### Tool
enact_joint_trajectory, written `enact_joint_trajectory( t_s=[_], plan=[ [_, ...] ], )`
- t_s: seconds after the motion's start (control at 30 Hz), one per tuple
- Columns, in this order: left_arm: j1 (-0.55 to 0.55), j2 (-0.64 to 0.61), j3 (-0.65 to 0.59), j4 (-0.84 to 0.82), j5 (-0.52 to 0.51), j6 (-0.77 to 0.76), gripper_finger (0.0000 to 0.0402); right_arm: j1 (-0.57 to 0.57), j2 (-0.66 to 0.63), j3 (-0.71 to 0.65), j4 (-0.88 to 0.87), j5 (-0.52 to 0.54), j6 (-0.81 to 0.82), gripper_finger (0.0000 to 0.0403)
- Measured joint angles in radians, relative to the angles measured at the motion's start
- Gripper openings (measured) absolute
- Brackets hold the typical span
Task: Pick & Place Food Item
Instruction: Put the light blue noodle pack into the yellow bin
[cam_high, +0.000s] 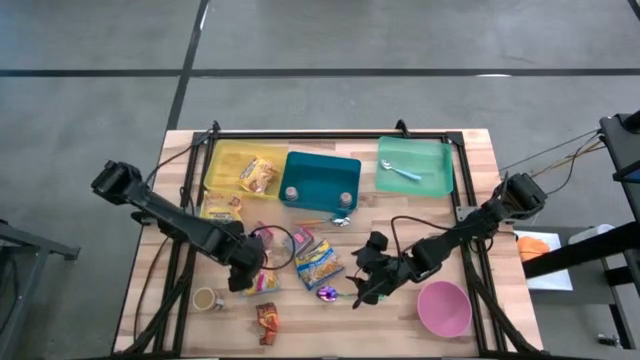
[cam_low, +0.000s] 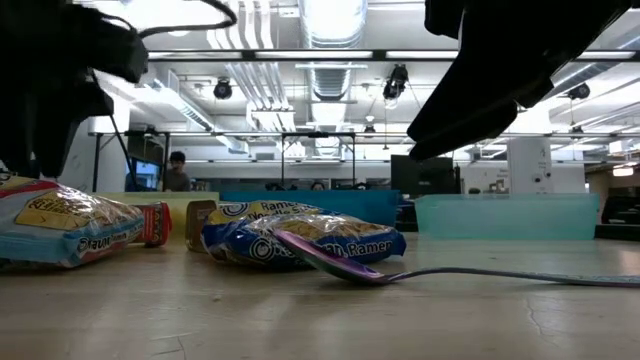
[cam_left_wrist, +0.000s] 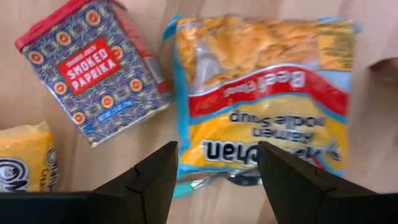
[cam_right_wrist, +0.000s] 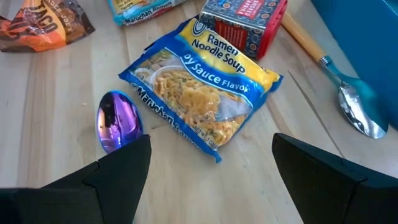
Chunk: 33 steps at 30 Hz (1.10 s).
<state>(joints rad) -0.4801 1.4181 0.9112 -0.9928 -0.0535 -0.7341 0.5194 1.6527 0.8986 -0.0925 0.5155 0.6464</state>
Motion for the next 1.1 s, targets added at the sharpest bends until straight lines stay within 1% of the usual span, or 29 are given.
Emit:
enact_joint_trajectory(
  t_s=[0.07, 0.13, 0.2, 0.27, 0.37, 0.43, 0.53, 0.67, 0.87, 1.0, 1.1],
  plan=[
    [0.002, 0.02, 0.0, -0.017, 0.0, 0.0, 0.0227, 0.0, 0.0, 0.0, 0.001, 0.0, 0.0, 0.0331],
    [0.008, 0.036, 0.0, -0.071, -0.009, 0.0, 0.0227, 0.0, 0.0, 0.0, 0.001, 0.0, 0.0, 0.0331],
    [0.019, 0.039, -0.001, -0.124, -0.05, -0.037, 0.0227, 0.0, 0.0, 0.0, 0.002, 0.0, 0.0, 0.0331],
    [0.038, 0.033, -0.001, -0.177, -0.092, -0.129, 0.0227, 0.0, 0.0, 0.0, 0.002, 0.0, 0.0, 0.0331],
    [0.082, 0.008, -0.001, -0.198, -0.1, -0.291, 0.0227, 0.0, 0.0, 0.0, 0.002, 0.0, 0.0, 0.0331],
    [0.112, -0.008, -0.001, -0.198, -0.083, -0.357, 0.0227, 0.0, 0.0, -0.001, 0.002, 0.0, 0.001, 0.0331],
    [0.147, -0.019, -0.012, -0.197, -0.05, -0.401, 0.0227, 0.0, 0.0, -0.001, 0.002, 0.0, 0.012, 0.0331],
    [0.191, -0.022, -0.071, -0.198, 0.013, -0.409, 0.0227, 0.001, 0.0, -0.001, 0.002, -0.002, 0.03, 0.0331],
    [0.236, -0.025, -0.158, -0.182, 0.062, -0.423, 0.0227, 0.002, 0.0, -0.001, 0.001, -0.02, 0.025, 0.0331],
    [0.24, -0.042, -0.184, -0.08, 0.13, -0.398, 0.0227, 0.002, 0.0, -0.001, 0.001, -0.02, 0.023, 0.0331],
    [0.24, -0.067, -0.186, -0.023, 0.151, -0.377, 0.0227, 0.002, 0.0, -0.001, 0.001, -0.02, 0.023, 0.0331]
  ],
)
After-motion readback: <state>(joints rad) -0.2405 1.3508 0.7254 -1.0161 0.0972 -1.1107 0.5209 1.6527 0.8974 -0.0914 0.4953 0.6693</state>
